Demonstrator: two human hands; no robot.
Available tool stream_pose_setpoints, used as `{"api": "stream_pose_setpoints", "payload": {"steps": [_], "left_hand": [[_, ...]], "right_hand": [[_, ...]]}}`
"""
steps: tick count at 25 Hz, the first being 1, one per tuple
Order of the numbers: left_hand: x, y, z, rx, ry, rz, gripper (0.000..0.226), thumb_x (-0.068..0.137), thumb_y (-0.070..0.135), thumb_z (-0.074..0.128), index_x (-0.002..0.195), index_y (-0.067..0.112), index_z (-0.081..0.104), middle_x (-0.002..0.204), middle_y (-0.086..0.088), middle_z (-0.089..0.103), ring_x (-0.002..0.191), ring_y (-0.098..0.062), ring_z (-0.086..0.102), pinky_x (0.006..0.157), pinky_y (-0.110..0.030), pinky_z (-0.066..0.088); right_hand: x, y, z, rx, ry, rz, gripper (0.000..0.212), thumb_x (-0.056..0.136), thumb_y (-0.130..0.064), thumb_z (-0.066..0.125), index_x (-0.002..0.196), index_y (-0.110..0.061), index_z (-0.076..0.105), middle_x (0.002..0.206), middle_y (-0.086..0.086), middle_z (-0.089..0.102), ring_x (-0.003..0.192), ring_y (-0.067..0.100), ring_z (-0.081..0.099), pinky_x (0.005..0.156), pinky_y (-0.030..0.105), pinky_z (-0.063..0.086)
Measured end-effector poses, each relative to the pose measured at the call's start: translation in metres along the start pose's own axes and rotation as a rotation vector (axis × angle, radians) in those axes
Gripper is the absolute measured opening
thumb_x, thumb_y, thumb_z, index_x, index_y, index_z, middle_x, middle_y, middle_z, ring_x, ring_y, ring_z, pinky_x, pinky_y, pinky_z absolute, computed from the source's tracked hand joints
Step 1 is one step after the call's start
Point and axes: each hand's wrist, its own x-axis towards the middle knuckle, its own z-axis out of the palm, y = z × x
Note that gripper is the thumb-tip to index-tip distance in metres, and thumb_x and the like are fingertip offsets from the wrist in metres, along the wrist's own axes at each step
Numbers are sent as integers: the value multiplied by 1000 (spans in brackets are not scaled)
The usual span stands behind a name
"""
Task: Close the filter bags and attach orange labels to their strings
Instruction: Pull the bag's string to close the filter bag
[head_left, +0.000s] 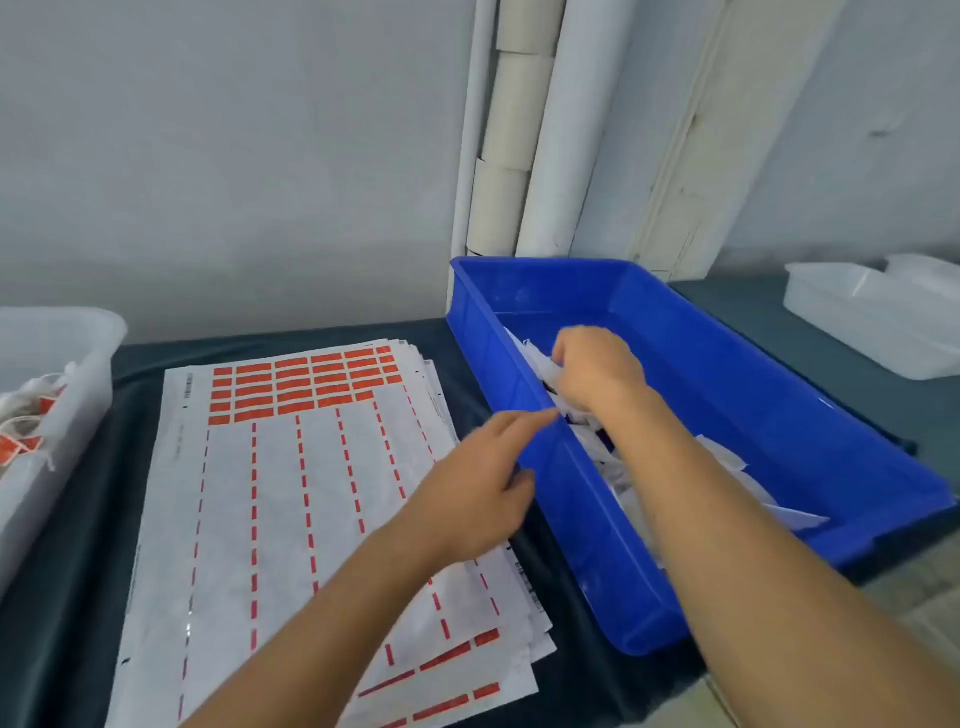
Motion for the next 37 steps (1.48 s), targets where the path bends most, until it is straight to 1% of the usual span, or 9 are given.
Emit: {"api": "stream_pose_setpoints", "payload": {"steps": [4, 8, 12, 18, 21, 24, 29, 33, 37], "left_hand": [[-3, 7, 13, 46, -109, 17, 64, 103, 20, 49, 158, 44, 29, 162, 22, 32, 144, -8, 41, 117, -36, 43], [-8, -3, 10, 56, -92, -6, 65, 104, 21, 49, 158, 47, 25, 163, 22, 30, 143, -8, 41, 113, -32, 45], [-14, -12, 8, 43, -53, -42, 63, 106, 25, 49, 157, 51, 23, 162, 23, 32, 147, -7, 36, 108, -23, 35], [-20, -25, -17, -59, 42, -108, 59, 107, 28, 50, 153, 57, 26, 159, 28, 37, 144, 0, 40, 114, -32, 42], [-28, -37, -43, -101, 178, -168, 55, 108, 31, 53, 150, 59, 32, 150, 33, 44, 130, 14, 46, 101, -17, 46], [-41, -51, -75, -126, 316, -232, 52, 105, 46, 55, 150, 57, 32, 142, 36, 48, 121, 22, 48, 78, 1, 44], [-75, -84, -111, -290, 397, -295, 59, 98, 54, 63, 151, 38, 43, 136, 24, 62, 126, 2, 60, 99, -24, 52], [-104, -115, -106, -253, 470, -451, 6, 100, 35, 67, 103, 34, 73, 91, 16, 77, 84, -6, 75, 68, -20, 58], [-120, -129, -100, -330, 606, -520, 10, 100, 32, 68, 98, 31, 77, 89, 16, 78, 83, -5, 75, 63, -12, 54]], "right_hand": [[-3, 18, 31, -232, -204, 90, 30, 96, -16, 60, 126, -21, 61, 123, 7, 65, 103, 31, 60, 76, 41, 44], [4, 20, 41, -221, -5, 158, 6, 94, -11, 61, 91, -14, 57, 101, 7, 65, 87, 29, 57, 71, 38, 41], [8, 22, 34, -165, 157, 178, 29, 91, -4, 64, 73, -15, 45, 73, 4, 48, 72, 27, 51, 65, 37, 39], [18, -3, -33, -79, 348, -68, 14, 98, 0, 56, 93, -13, 58, 87, 8, 60, 74, 28, 49, 65, 38, 36], [17, -34, -64, -43, 380, -316, 17, 103, -10, 51, 103, -17, 66, 88, 6, 59, 76, 30, 51, 63, 36, 37], [5, -88, -69, -22, 239, -565, 17, 101, -19, 52, 99, -30, 65, 87, 0, 58, 82, 30, 55, 62, 36, 38], [-36, -171, 2, 165, -219, -834, 17, 101, -23, 56, 97, -32, 70, 96, -12, 68, 92, 16, 62, 65, 33, 46], [-53, -190, 65, 534, -388, -750, 12, 102, -32, 63, 108, -38, 71, 104, -17, 68, 95, 5, 63, 84, 32, 54], [-62, -173, 108, 716, -265, -577, 9, 97, -38, 69, 106, -37, 71, 95, -23, 67, 86, -4, 63, 74, 17, 47]]}}
